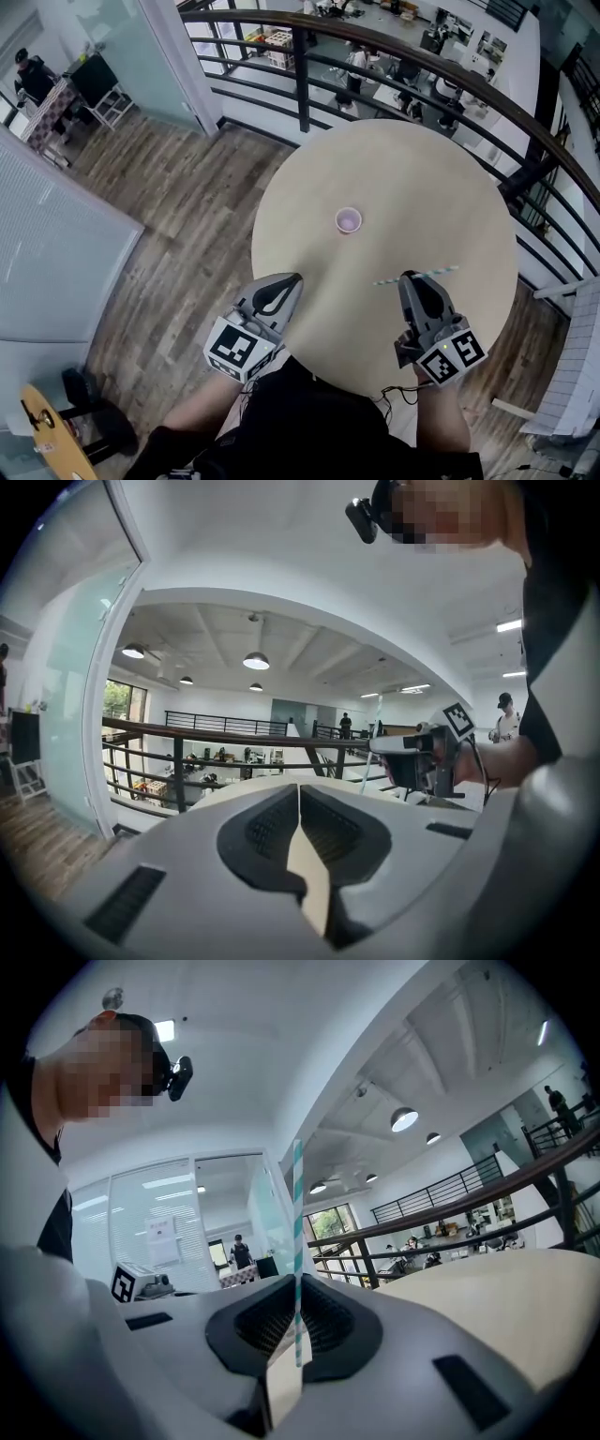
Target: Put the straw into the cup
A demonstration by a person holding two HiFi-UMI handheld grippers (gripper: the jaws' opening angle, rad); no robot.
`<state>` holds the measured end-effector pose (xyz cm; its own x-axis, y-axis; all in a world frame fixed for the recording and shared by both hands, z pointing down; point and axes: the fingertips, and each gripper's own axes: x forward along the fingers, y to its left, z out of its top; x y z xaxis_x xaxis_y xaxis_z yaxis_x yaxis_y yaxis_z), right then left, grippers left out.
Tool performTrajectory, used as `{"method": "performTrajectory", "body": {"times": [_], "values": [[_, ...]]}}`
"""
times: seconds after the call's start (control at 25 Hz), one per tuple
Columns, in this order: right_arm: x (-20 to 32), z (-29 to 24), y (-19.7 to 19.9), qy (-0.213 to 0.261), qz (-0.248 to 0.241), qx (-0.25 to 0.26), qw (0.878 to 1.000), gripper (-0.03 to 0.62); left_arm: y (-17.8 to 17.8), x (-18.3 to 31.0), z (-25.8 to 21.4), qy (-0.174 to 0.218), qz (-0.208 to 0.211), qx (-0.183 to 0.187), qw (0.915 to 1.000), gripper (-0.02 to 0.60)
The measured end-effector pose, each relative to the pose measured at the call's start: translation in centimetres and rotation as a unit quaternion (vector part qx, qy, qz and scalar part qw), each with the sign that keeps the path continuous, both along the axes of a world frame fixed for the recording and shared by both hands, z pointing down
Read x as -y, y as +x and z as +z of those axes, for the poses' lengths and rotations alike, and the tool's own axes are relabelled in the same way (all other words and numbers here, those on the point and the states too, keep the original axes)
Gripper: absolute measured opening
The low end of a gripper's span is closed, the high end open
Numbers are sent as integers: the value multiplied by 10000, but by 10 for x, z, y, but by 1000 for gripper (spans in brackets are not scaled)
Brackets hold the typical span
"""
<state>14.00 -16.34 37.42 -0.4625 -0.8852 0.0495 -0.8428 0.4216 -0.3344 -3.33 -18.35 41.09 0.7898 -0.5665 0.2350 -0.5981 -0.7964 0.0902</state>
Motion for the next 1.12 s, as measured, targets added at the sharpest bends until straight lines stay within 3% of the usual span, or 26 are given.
{"method": "performTrajectory", "body": {"times": [0.32,0.64,0.92,1.12], "values": [[53,23,-5,-185,-43,-149,9997,32,24,53,27,-4,341,34,9994,12],[112,71,-6,-443,-111,-218,9987,32,33,96,79,-239,327,36,9992,12],[160,131,9,-804,57,160,9966,32,48,125,121,-332,256,180,9990,12],[182,166,5,-938,99,131,9955,32,51,139,152,-439,148,125,9988,12]]}}
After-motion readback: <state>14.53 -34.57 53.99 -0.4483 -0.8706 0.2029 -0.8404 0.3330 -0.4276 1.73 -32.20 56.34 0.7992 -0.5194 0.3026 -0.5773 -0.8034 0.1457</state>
